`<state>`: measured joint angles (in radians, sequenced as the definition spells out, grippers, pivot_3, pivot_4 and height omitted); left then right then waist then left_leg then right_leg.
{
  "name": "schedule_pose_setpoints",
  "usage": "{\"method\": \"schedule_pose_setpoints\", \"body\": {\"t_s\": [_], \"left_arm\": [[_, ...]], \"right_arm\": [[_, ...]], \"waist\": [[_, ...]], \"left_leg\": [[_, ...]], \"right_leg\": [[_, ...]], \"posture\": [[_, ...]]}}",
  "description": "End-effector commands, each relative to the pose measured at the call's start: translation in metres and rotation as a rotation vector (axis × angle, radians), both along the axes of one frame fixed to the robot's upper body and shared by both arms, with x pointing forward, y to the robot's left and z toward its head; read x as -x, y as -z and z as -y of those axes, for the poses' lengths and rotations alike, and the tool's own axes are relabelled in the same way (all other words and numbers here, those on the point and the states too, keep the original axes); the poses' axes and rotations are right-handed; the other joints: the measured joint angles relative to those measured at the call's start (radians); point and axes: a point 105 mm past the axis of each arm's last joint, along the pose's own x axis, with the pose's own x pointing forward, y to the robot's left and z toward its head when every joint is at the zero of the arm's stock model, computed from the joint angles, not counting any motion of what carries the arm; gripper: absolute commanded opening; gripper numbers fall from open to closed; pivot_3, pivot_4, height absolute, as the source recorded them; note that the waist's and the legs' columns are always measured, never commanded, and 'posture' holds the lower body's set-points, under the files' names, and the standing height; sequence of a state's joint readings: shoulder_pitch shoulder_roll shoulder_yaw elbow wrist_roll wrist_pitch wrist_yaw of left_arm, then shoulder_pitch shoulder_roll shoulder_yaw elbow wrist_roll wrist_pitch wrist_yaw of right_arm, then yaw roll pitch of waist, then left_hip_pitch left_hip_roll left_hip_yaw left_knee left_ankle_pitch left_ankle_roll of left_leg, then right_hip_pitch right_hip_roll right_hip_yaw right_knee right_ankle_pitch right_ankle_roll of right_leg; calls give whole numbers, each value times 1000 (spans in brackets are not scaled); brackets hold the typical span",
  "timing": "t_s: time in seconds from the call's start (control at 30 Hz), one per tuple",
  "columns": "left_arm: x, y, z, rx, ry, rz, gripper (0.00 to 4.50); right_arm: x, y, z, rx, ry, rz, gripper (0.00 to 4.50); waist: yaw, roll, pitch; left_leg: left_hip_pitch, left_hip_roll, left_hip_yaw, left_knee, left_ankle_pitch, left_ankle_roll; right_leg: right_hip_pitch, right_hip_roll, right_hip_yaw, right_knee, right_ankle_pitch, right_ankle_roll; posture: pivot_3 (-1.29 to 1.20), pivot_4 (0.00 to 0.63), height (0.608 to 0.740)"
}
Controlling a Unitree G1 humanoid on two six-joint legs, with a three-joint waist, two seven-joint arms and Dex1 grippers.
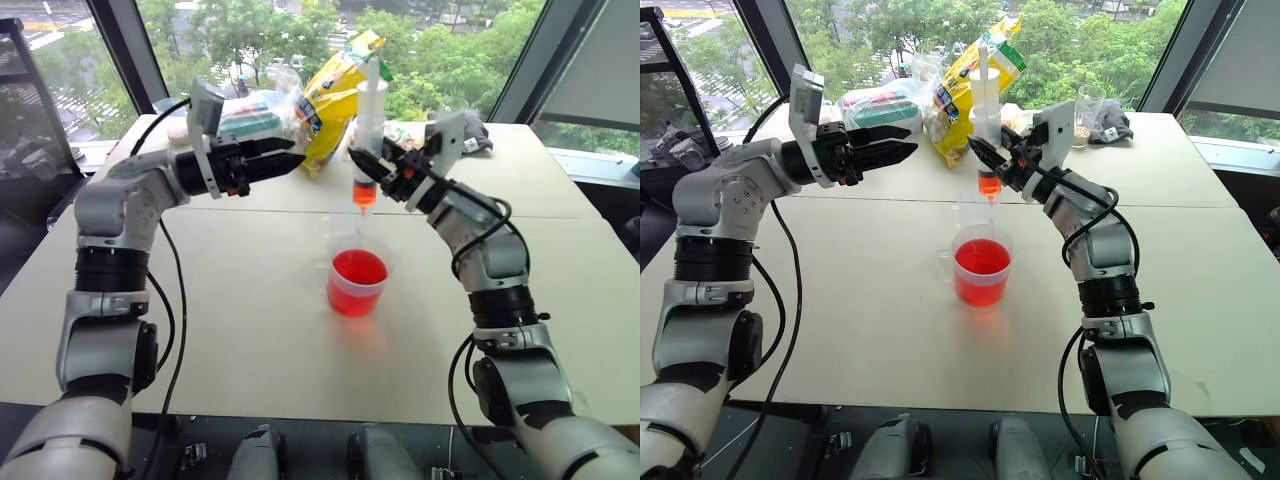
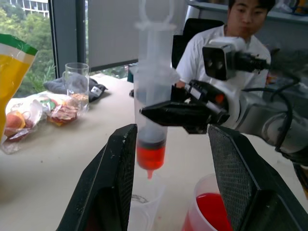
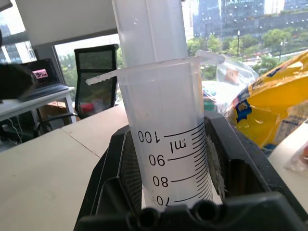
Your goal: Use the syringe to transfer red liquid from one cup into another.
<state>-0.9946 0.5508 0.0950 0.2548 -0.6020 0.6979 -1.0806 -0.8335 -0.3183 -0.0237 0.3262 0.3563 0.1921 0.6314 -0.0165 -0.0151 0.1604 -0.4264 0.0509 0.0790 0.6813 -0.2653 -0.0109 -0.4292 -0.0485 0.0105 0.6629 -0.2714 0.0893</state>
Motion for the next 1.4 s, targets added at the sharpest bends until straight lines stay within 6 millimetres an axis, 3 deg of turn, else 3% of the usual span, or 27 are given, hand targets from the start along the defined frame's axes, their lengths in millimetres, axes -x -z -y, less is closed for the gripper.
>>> {"method": "schedule_pose_setpoints", "body": {"t_s": [0.03, 0.47, 1.0, 1.4], "left_arm": [[8, -18, 1, 24, 15, 56, 2361], [3, -65, 52, 137, 130, 175, 2361], [-14, -56, 55, 93, 72, 191, 2361], [-29, -50, 76, 71, 63, 180, 2361]], "right_arm": [[2, -23, -5, -26, -18, 100, 1468], [-3, -13, -16, -40, -33, 85, 1468], [-2, -9, -16, -34, -39, 75, 1468], [0, -8, -18, -16, -49, 77, 1468]], "waist": [[-1, 0, 0], [-1, 0, 0], [-2, 0, 0], [-1, 0, 0]], "left_leg": [[0, 0, 0, 0, 0, 0], [0, 0, 1, 0, 0, 0], [1, 0, 1, 0, 0, 0], [1, 0, 2, 0, 0, 0]], "right_leg": [[0, 0, 0, 0, 0, 0], [0, 1, 2, 0, 0, 0], [0, 2, 3, 1, 0, 0], [0, 2, 3, 0, 0, 0]], "posture": [[0, 150, 740], [0, 150, 740], [0, 150, 740], [0, 150, 740]]}}
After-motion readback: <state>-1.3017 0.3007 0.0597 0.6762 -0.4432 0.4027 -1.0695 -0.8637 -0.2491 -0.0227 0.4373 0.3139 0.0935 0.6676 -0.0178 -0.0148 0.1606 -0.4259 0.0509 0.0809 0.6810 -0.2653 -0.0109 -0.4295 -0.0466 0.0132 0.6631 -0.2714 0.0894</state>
